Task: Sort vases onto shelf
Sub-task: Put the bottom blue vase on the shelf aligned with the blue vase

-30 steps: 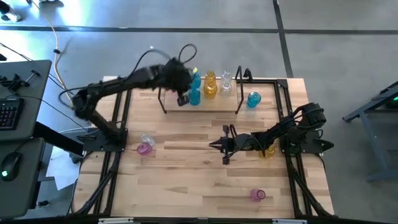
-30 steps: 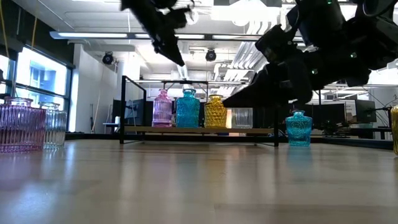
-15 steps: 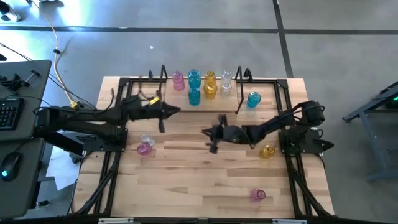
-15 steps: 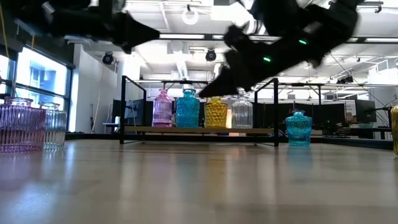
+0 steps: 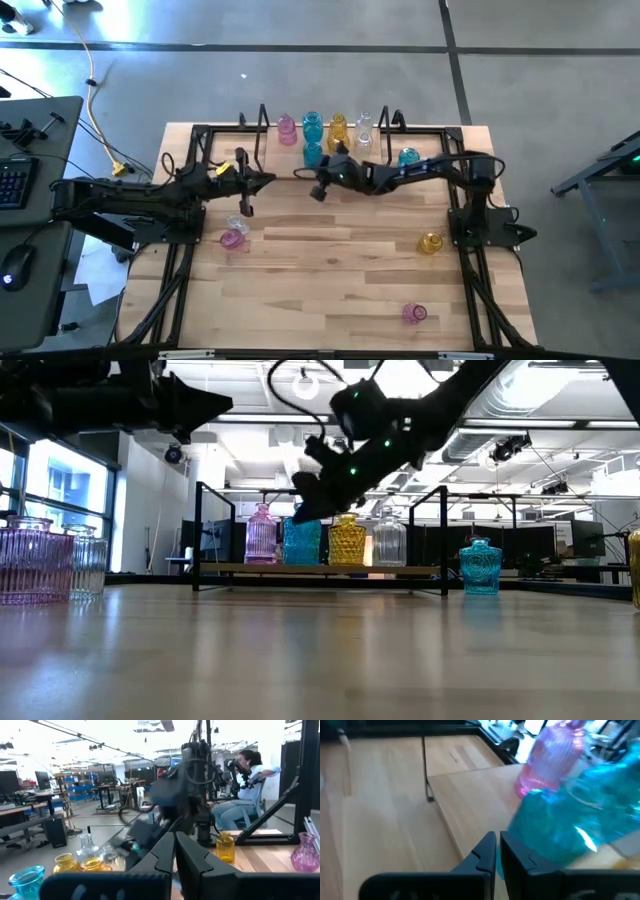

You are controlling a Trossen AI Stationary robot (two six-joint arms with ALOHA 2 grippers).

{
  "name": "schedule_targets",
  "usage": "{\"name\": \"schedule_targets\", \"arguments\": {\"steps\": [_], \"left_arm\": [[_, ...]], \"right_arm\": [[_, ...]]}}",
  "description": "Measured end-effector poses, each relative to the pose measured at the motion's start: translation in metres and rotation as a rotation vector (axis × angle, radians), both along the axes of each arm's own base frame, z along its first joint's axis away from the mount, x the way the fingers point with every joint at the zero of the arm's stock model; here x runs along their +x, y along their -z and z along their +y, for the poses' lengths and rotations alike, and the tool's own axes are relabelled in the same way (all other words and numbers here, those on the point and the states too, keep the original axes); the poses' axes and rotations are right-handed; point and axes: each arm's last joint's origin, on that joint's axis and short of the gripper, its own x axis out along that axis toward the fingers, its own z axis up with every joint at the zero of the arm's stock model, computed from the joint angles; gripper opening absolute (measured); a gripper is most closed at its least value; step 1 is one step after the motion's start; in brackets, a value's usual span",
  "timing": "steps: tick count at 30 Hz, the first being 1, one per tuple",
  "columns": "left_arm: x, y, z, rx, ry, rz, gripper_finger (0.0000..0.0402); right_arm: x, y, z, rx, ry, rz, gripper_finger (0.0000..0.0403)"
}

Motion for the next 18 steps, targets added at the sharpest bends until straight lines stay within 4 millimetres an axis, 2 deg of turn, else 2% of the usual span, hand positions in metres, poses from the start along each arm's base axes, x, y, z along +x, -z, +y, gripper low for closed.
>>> {"name": "schedule_targets", "arguments": {"steps": [5,18], "left_arm": [[-0.001,-0.001,0.000,0.001,0.000,-0.003,0.0008],[-0.001,0.000,0.000,0.000,0.000,0.001,0.0008]], "right_arm": [[0.005,0.012,-0.011,0.021,0.023,0.017,0.0016],[0.002,0.012,-0.029,0.026,0.105,-0.001,0.0016]]}}
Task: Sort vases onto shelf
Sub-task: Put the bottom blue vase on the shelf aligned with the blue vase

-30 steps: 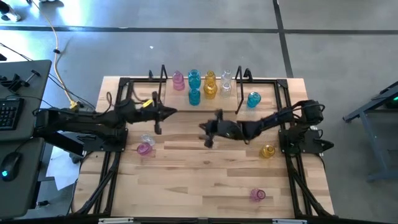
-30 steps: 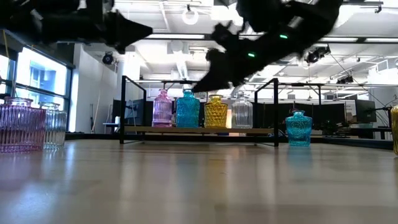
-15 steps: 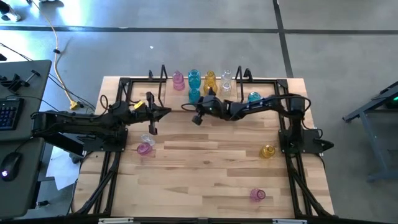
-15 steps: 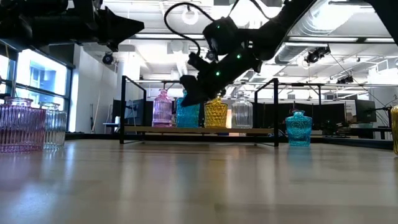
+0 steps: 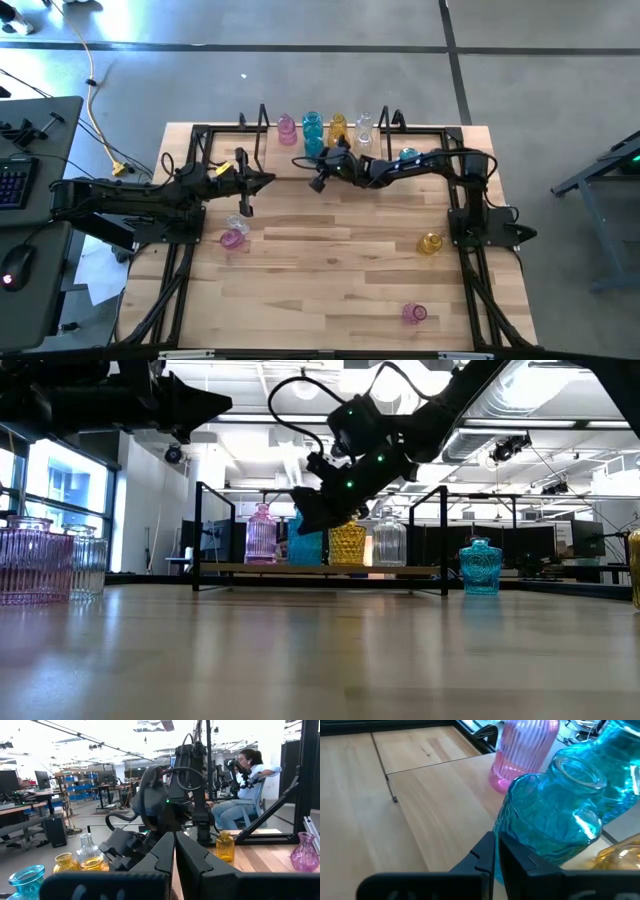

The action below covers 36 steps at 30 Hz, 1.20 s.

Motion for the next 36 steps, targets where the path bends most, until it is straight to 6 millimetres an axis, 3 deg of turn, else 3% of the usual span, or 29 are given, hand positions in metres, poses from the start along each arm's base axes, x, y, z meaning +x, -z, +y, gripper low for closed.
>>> {"name": "schedule_targets", "arguments": {"steps": [30,36], "left_arm": [[0.000,0.001,0.000,-0.002,0.000,0.006,0.0008],[0.000,0.001,0.000,-0.002,0.000,0.007,0.0008]], "right_arm": [[-0.005,-0.003,-0.021,0.001,0.029,-0.041,0.0016],[-0.003,-0.005,-0.016,-0.029,-0.046,-0.016,0.0016]]}}
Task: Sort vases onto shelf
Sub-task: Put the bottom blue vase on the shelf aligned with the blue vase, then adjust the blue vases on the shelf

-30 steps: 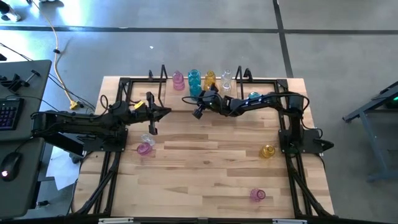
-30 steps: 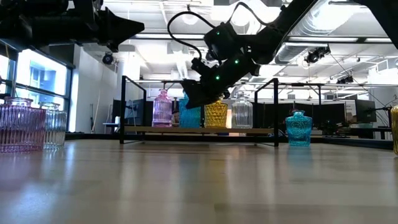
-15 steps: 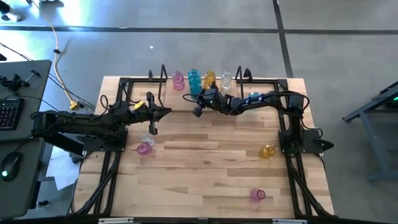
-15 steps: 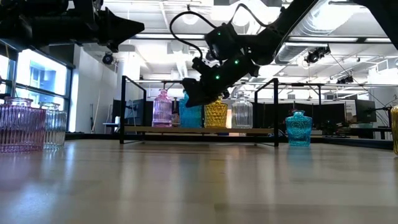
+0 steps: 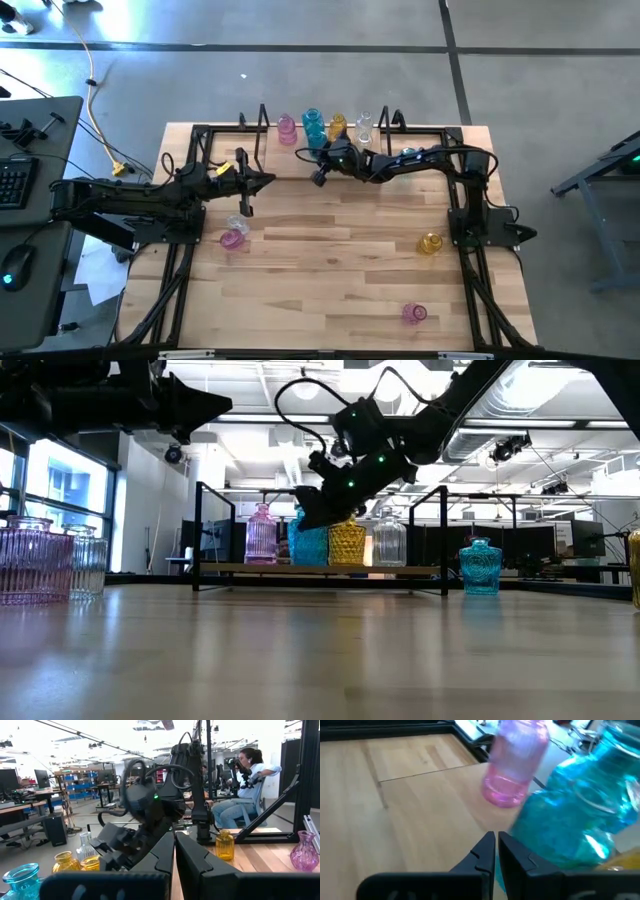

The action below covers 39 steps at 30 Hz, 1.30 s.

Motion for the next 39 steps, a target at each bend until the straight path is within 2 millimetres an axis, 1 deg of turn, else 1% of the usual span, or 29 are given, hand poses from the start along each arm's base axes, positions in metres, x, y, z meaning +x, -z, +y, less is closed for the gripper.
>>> {"name": "schedule_targets", "arguments": {"steps": [6,9,13,16,19,22,26,29,31,34,36,39], "left_arm": [[0.000,0.000,0.000,0.000,0.000,0.002,0.0007],[0.000,0.001,0.000,-0.006,0.001,0.008,0.0008],[0.000,0.002,0.000,-0.011,0.001,0.018,0.0008],[0.000,0.002,0.000,-0.011,0.001,0.018,0.0007],[0.000,0.002,0.000,-0.011,0.001,0.018,0.0007],[0.000,0.002,0.000,-0.005,0.000,0.018,0.0007],[0.000,0.002,0.000,-0.006,0.000,0.024,0.0008],[0.000,0.002,0.000,-0.006,-0.001,0.024,0.0007],[0.000,0.002,0.000,-0.005,-0.001,0.024,0.0008],[0.000,0.002,0.000,-0.002,-0.001,0.025,0.0007],[0.000,0.002,0.000,0.003,-0.002,0.026,0.0007],[0.000,0.002,0.000,0.003,-0.002,0.026,0.0008]], "right_arm": [[0.002,-0.009,0.013,-0.041,-0.050,0.003,0.0016],[0.001,-0.019,0.017,-0.053,-0.047,-0.012,0.0016],[-0.006,-0.038,0.018,-0.072,0.041,-0.051,0.0021],[-0.012,-0.052,0.014,-0.097,0.096,-0.082,0.0043],[-0.010,-0.067,0.004,-0.098,0.134,-0.087,0.0086],[0.000,-0.091,-0.010,-0.066,0.159,-0.092,0.0141],[0.011,-0.116,-0.034,-0.030,0.201,-0.015,0.0210],[0.014,-0.133,-0.055,0.016,0.249,0.015,0.0245],[0.014,-0.136,-0.068,0.069,0.272,0.045,0.0258],[0.016,-0.134,-0.084,0.133,0.302,0.085,0.0267],[0.019,-0.134,-0.090,0.153,0.300,0.081,0.0268],[0.022,-0.126,-0.095,0.171,0.286,0.092,0.0268]]}}
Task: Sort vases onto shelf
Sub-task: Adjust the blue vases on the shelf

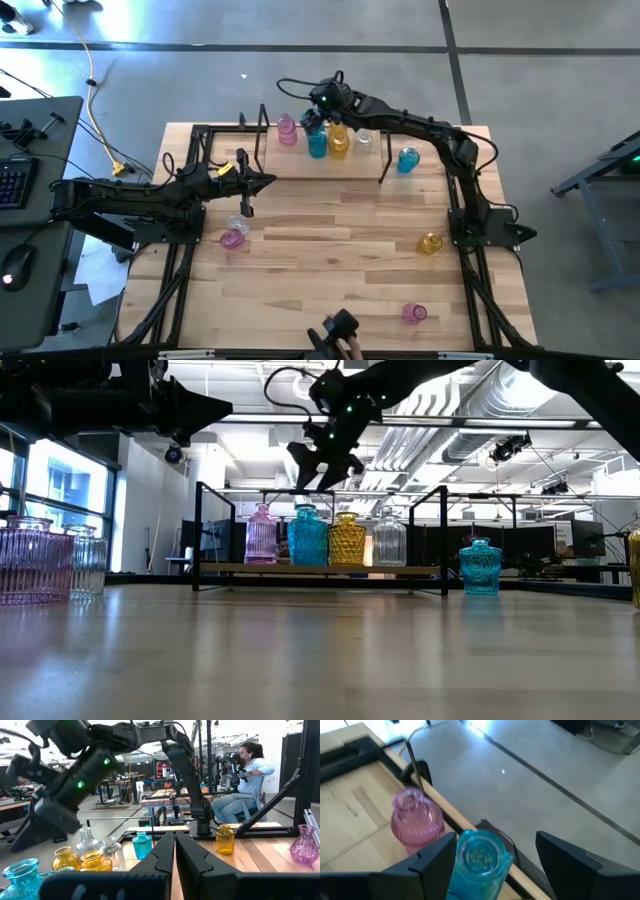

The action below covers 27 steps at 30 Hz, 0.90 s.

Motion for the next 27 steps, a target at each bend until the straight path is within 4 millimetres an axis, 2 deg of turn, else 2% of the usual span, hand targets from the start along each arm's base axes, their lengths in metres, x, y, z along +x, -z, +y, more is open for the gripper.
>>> {"name": "schedule_targets", "arguments": {"steps": [13,27], "left_arm": [[0.000,0.000,0.000,0.002,0.000,0.000,0.0007],[0.000,0.000,0.000,0.002,0.000,0.000,0.0007]], "right_arm": [[-0.001,0.013,-0.015,0.058,0.008,-0.018,0.0268],[0.000,0.015,-0.013,0.082,-0.035,-0.028,0.0268]]}}
